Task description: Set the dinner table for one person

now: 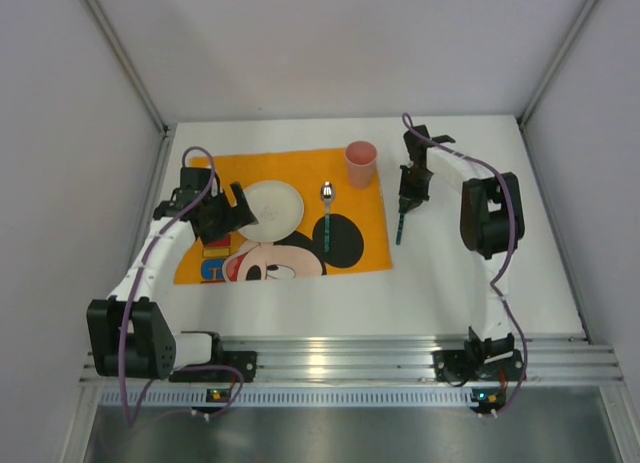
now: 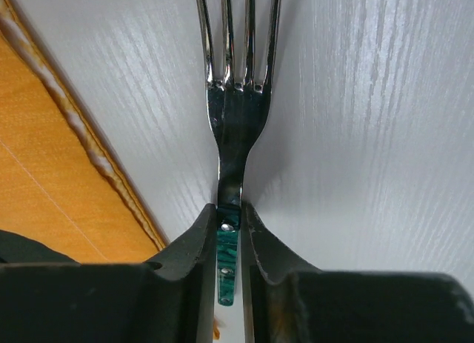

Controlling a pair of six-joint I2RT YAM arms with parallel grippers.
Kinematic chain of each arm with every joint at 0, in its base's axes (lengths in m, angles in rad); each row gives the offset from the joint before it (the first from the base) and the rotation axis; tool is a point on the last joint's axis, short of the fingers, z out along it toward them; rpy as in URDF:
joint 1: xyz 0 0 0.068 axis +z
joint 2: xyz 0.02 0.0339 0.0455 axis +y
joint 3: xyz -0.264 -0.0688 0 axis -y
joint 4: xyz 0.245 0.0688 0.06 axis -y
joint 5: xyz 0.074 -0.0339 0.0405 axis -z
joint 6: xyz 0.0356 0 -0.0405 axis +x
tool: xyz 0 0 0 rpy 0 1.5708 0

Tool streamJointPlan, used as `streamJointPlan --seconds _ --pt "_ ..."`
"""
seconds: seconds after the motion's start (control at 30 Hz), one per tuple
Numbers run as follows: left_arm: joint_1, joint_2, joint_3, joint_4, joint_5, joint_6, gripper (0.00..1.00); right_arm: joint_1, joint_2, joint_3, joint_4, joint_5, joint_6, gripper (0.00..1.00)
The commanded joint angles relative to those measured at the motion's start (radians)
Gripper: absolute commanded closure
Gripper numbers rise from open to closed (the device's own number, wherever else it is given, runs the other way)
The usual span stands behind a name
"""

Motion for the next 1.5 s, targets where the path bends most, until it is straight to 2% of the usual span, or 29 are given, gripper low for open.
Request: streamJointPlan --seconds 0.0,0.07,0.1,0.2,0.27,0.37,0.4,0.47,0.5,0.6,0.8,1.0,1.13,1.33,1.47 --pt "-0.03 0.018 0.081 0.008 -0.018 0.031 0.02 0.038 0.082 0.041 -0.022 0.075 -0.032 0.89" --pt "-0.082 0.056 0.136 0.002 -0.038 0.059 0.02 0.039 0.098 0.043 -0.037 0.075 -0.048 0.98" --pt "-0.101 0.073 0.184 -0.007 -0.059 0.068 0.02 0.038 0.108 0.037 -0.042 0.101 -0.056 1.0" --pt "-0.191 0.154 0.308 -0.031 -0.096 0.105 0.02 0.03 0.084 0.002 -0.037 0.104 -0.056 1.0" --pt "-0.28 0.244 0.394 -0.054 -0.171 0.137 0.02 0.024 0.053 -0.012 -0.034 0.093 -0.044 1.0" --pt "-0.412 0.399 0.613 -0.094 -0.222 0.212 0.02 0.01 -0.032 -0.008 -0.045 0.043 -0.004 1.0" --pt "-0.446 0.446 0.747 -0.113 -0.237 0.235 0.01 0.011 -0.084 0.011 -0.055 0.031 0.014 1.0" --pt "-0.535 0.579 0.889 -0.169 -0.25 0.295 0.02 0.016 -0.137 0.032 -0.087 0.024 0.028 1.0" --pt "-0.558 0.622 1.02 -0.186 -0.248 0.306 0.01 0.025 -0.181 0.051 -0.1 0.014 0.036 1.0" --pt "-0.628 0.724 1.136 -0.181 -0.175 0.315 0.03 0.048 -0.241 0.077 -0.17 -0.032 0.042 1.0" --pt "-0.687 0.759 1.114 -0.122 0.008 0.297 0.15 0.059 -0.356 0.057 -0.192 -0.066 0.085 1.0" --pt "-0.797 0.773 1.111 -0.108 0.063 0.318 0.21 0.059 -0.352 0.13 -0.223 -0.045 0.093 1.0" --pt "-0.822 0.762 1.082 -0.096 0.086 0.311 0.27 0.057 -0.35 0.166 -0.232 -0.042 0.103 1.0" --pt "-0.86 0.753 1.019 -0.085 0.039 0.324 0.28 0.05 -0.349 0.224 -0.266 -0.063 0.114 1.0" --pt "-0.869 0.767 1.054 -0.117 -0.126 0.332 0.28 0.05 -0.352 0.252 -0.309 -0.104 0.106 1.0"
